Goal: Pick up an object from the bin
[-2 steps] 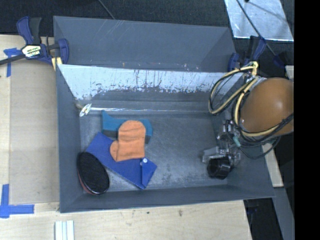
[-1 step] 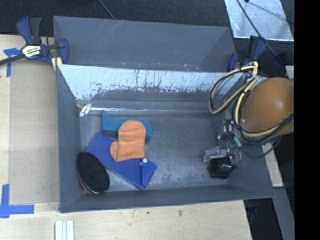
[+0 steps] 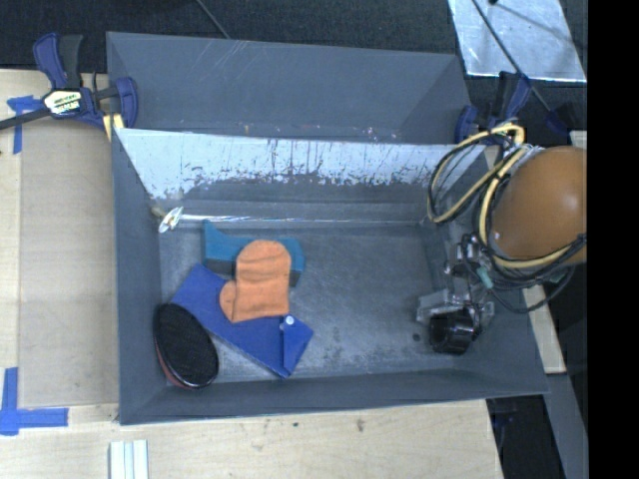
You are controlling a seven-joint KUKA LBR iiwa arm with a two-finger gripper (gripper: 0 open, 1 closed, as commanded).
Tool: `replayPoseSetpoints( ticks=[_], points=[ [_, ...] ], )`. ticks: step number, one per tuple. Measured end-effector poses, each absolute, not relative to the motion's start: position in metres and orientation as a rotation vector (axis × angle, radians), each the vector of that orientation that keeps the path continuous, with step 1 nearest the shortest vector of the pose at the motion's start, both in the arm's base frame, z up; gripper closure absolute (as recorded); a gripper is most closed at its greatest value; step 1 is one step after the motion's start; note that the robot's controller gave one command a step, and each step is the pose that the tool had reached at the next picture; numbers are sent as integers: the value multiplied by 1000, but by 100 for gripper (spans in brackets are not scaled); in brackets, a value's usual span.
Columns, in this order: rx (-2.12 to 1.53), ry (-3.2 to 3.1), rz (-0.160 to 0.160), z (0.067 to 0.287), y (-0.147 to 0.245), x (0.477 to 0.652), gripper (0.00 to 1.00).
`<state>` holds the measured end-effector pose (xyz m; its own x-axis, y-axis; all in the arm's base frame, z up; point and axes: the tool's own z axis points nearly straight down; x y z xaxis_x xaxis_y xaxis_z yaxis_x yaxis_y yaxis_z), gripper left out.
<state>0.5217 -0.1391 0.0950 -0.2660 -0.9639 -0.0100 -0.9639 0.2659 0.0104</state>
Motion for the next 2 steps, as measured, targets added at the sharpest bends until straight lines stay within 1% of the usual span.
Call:
replayPoseSetpoints(
  ticks=[1,2],
  points=[
    [-1897,2501,3,118,-141,523,100],
    [-1895,2500,-3,130,-140,524,100]
  ],
)
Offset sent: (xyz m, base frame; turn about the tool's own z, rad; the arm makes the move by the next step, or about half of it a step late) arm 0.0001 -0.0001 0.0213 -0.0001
